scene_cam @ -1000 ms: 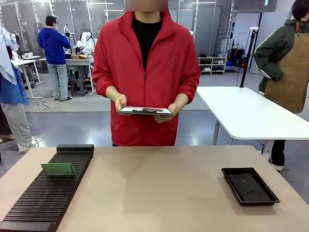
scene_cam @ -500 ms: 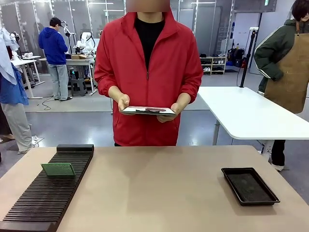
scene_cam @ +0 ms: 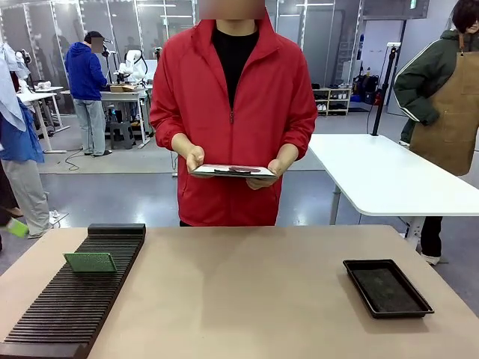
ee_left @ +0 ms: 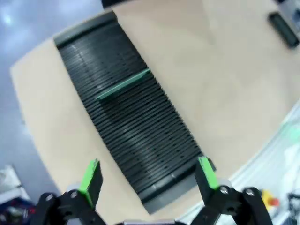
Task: Inspect the PCB.
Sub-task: Pick up the Blank PCB and present it to the human.
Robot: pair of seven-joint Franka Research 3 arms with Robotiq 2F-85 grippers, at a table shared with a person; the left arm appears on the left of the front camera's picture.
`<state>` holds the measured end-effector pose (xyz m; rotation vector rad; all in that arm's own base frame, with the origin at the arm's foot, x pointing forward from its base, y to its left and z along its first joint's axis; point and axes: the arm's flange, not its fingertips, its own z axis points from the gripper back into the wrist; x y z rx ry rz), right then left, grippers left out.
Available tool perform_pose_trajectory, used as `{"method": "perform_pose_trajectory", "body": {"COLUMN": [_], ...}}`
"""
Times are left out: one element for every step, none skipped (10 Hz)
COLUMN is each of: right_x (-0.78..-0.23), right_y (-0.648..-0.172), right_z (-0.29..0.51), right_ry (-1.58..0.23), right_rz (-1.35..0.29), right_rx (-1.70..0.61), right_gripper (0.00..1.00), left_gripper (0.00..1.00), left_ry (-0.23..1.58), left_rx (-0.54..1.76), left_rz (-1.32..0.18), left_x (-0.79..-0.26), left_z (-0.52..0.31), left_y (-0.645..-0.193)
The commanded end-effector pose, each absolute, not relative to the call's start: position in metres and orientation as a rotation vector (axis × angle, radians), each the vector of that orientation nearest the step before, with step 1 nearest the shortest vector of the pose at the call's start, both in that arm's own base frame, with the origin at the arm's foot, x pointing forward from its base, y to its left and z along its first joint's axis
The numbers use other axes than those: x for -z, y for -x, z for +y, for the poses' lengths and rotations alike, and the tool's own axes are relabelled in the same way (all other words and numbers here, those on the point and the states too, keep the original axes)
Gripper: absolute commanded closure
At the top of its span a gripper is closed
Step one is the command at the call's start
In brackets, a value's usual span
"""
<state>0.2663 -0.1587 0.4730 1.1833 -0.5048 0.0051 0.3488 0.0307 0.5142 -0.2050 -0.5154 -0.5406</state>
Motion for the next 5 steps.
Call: {"method": "perform_pose_trajectory", "body": {"right_x": [-0.474, -0.474, -0.474, -0.474, -0.474], "right_y": [-0.268, -0.268, -0.268, -0.268, -0.268], "right_z": [-0.160, -0.160, -0.160, -0.160, -0.160], "right_ry": [-1.194, -1.194, -1.194, -1.194, -1.194], "right_rz": [-0.526, -0.526, -0.526, -0.526, -0.526], "right_rx": [-0.024, -0.024, -0.024, -0.024, -0.024], "right_gripper": [0.00, 0.00, 0.00, 0.00, 0.00], "left_gripper": [0.00, 0.00, 0.00, 0.00, 0.00], "left_ry": [0.060, 0.022, -0.092, -0.182, -0.216], "left_rx": [0.761, 0.882, 0.987, 1.079, 1.139], "left_rz": [-0.508, -0.469, -0.398, -0.343, -0.299], "left_x": [-0.497, -0.488, -0.476, -0.465, -0.457], "left_z": [0.019, 0.006, -0.006, -0.017, -0.023], "left_y": [-0.385, -0.398, -0.407, -0.416, -0.419]}}
